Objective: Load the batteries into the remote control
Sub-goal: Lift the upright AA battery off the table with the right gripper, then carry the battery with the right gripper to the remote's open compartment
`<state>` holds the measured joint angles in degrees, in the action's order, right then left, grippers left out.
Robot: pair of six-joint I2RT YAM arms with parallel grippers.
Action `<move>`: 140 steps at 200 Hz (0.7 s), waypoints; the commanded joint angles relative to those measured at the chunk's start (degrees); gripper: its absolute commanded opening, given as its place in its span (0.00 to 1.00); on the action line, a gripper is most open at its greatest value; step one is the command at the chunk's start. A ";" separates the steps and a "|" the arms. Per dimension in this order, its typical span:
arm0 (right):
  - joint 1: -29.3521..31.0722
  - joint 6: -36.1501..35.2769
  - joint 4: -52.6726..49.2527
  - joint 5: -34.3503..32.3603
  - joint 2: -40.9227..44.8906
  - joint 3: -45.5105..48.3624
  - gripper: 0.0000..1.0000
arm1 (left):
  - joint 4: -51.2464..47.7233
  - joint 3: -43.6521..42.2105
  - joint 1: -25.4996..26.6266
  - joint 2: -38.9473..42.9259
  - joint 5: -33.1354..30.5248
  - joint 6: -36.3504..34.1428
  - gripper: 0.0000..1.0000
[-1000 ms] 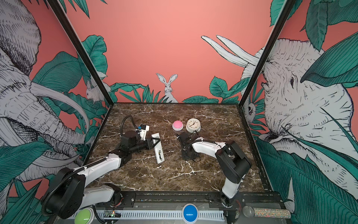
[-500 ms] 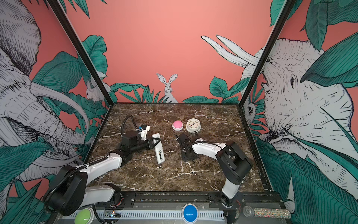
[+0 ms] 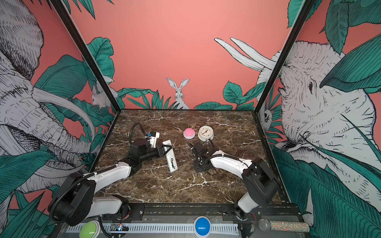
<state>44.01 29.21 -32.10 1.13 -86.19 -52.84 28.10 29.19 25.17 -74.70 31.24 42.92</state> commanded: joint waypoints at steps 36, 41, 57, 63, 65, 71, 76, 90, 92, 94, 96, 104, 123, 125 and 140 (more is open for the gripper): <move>1.06 -1.49 -0.57 3.27 7.78 -0.50 0.00 | 6.84 -0.45 -0.30 -0.25 2.77 3.24 0.00; 1.04 -1.45 -0.61 3.61 7.96 -0.87 0.00 | 7.42 -0.51 -0.30 -0.47 2.77 3.54 0.00; 1.31 -1.60 -0.73 4.75 8.06 -2.06 0.00 | 8.66 -0.53 -0.30 -0.97 4.53 4.34 0.00; 1.42 -1.81 -0.83 5.16 8.06 -2.70 0.00 | 8.97 -0.46 -0.30 -1.05 4.87 4.45 0.00; 1.49 -1.95 -0.90 5.24 8.01 -2.82 0.00 | 9.05 -0.49 -0.30 -1.11 4.94 4.52 0.00; 1.78 -2.33 -1.20 5.52 7.90 -3.54 0.00 | 9.17 -0.49 -0.30 -1.11 4.92 4.60 0.00; 2.00 -2.64 -1.44 5.75 7.72 -4.13 0.00 | 9.24 -0.53 -0.30 -1.14 5.03 4.58 0.00; 2.89 -3.71 -2.04 6.80 7.15 -5.91 0.00 | 9.43 -0.59 -0.30 -1.00 5.03 4.62 0.00; 2.96 -3.87 -2.04 7.18 7.04 -6.19 0.00 | 9.45 -0.62 -0.34 -0.98 5.05 4.63 0.00; 3.13 -4.07 -2.01 7.43 6.97 -6.50 0.00 | 9.48 -0.62 -0.31 -0.98 4.99 4.63 0.00; 3.24 -4.25 -2.01 7.80 6.88 -6.78 0.00 | 9.58 -0.65 -0.30 -0.93 4.99 4.63 0.00; 4.03 -4.66 -2.15 8.82 6.41 -8.23 0.00 | 9.87 -0.68 -0.30 -0.99 5.12 4.73 0.00; 5.65 -5.91 -4.17 9.53 4.63 -12.15 0.00 | 11.39 -0.71 -0.30 -1.17 5.57 5.26 0.00; 5.76 -6.03 -4.35 9.51 4.45 -12.50 0.00 | 11.61 -0.76 -0.30 -1.20 5.65 5.36 0.00; 6.25 -6.04 -4.56 10.18 3.77 -14.21 0.00 | 13.17 -0.67 -0.34 -1.59 6.41 6.06 0.00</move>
<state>49.19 24.99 -34.83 9.32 -81.17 -63.99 35.86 29.08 25.17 -76.25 35.64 47.35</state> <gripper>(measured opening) 0.103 0.215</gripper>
